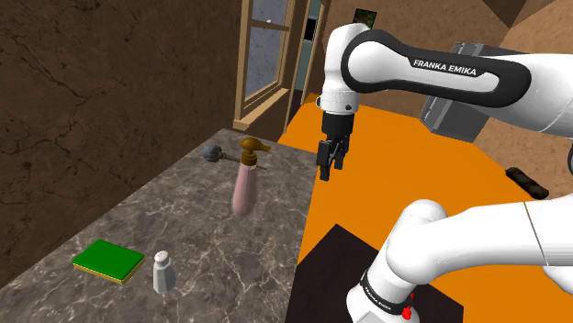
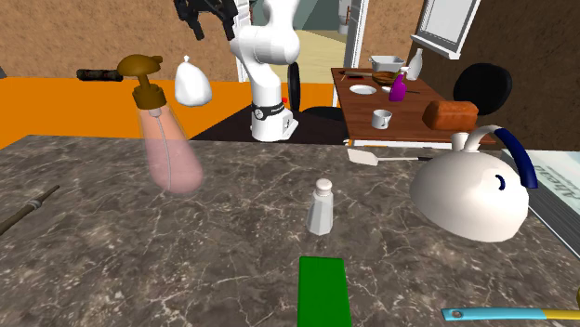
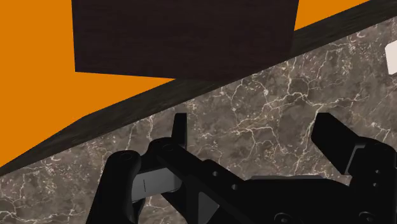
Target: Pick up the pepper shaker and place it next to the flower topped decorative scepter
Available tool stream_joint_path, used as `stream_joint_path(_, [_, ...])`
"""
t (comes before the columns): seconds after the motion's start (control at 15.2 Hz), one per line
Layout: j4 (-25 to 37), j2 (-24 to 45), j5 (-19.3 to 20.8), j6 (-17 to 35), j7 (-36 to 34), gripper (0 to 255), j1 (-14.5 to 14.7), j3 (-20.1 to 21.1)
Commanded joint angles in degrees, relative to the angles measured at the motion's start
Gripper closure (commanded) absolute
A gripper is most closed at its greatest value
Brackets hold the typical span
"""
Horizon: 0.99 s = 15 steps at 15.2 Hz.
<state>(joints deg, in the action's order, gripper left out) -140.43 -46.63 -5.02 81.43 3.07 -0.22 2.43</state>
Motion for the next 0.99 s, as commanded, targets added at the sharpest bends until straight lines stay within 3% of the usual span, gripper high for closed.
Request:
stream_joint_path(0.0, [0.0,0.0,0.0,0.0,0.0,0,0.0,0.0])
stream_joint_path(0.53, [2.2,10.5,-6.7,9.5,-7.8,0,3.3,8.8])
stream_joint_path(0.92, [6.7,20.7,-9.3,16.2,-13.5,0,4.9,15.1])
